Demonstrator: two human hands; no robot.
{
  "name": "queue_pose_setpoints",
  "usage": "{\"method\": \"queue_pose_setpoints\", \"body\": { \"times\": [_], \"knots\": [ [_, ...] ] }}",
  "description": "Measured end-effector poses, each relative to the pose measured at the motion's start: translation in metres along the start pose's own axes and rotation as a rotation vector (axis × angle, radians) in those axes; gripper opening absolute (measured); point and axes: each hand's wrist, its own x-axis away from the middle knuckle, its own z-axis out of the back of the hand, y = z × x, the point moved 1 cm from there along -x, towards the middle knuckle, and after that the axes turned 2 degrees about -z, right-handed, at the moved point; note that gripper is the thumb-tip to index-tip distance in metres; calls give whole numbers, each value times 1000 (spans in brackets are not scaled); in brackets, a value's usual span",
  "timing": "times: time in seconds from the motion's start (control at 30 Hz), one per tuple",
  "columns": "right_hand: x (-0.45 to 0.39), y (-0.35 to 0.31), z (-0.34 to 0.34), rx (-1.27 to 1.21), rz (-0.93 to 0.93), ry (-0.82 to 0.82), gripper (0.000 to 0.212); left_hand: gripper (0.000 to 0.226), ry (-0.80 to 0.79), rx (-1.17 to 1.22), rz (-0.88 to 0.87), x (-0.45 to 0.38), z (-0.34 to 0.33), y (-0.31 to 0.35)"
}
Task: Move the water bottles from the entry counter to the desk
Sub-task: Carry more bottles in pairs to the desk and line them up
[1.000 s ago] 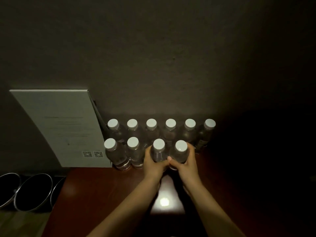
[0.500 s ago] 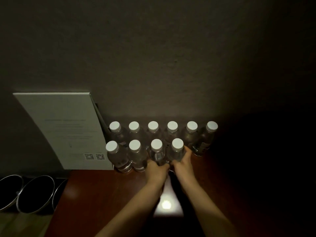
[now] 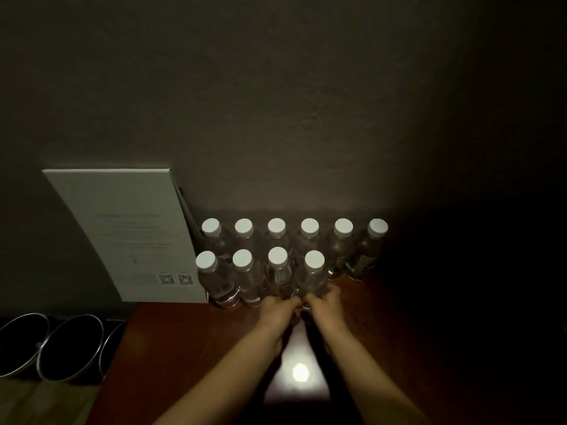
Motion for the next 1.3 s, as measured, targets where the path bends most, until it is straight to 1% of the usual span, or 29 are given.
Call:
{"method": "queue_pose_setpoints", "body": {
  "times": [0.03, 0.1, 0.17, 0.2, 0.27, 0.33, 0.4, 0.47, 0.6, 0.7, 0.8, 0.9, 1.0, 1.13, 1.3],
  "knots": [
    [3, 2, 0, 5, -24, 4, 37, 16, -19, -28, 22, 2, 2, -1],
    [14, 5, 1, 27, -59, -37, 4, 24, -64, -54, 41, 8, 8, -2],
    [24, 8, 6, 51, -78, -65, 22, 25, -74, -55, 26, 15, 15, -2],
    [31, 8, 8, 57, -80, -87, 24, 26, -73, -51, 10, 19, 19, -2],
    [46, 2, 12, 67, -76, -140, 24, 28, -76, -81, -50, 29, 27, 0],
    [65, -9, 11, 73, -41, -175, 22, 30, -55, -180, -162, 40, 38, 3],
    [85, -27, 4, 45, 24, -221, 23, 25, -30, -281, -292, 56, 53, 12],
    [110, -45, -10, 8, 90, -300, 25, 21, -14, -324, -390, 74, 76, 23],
    [170, -74, -56, -45, 225, -434, 25, 23, -10, -213, -450, 118, 139, 48],
    [228, -88, -98, -81, 290, -551, 25, 25, 80, -152, -536, 160, 199, 64],
    [296, -92, -148, -34, 381, -682, 21, 22, 206, -40, -578, 209, 275, 67],
    [373, -86, -201, 33, 493, -788, 17, 16, 291, 77, -613, 267, 357, 57],
    [462, -72, -255, 33, 575, -905, 17, 16, 383, 159, -665, 330, 446, 36],
    [588, -39, -331, 7, 577, -1123, 20, 16, 516, 238, -711, 416, 567, -6],
    [731, 10, -413, 112, 634, -1353, 19, 19, 805, 386, -736, 510, 703, -62]
  ]
}}
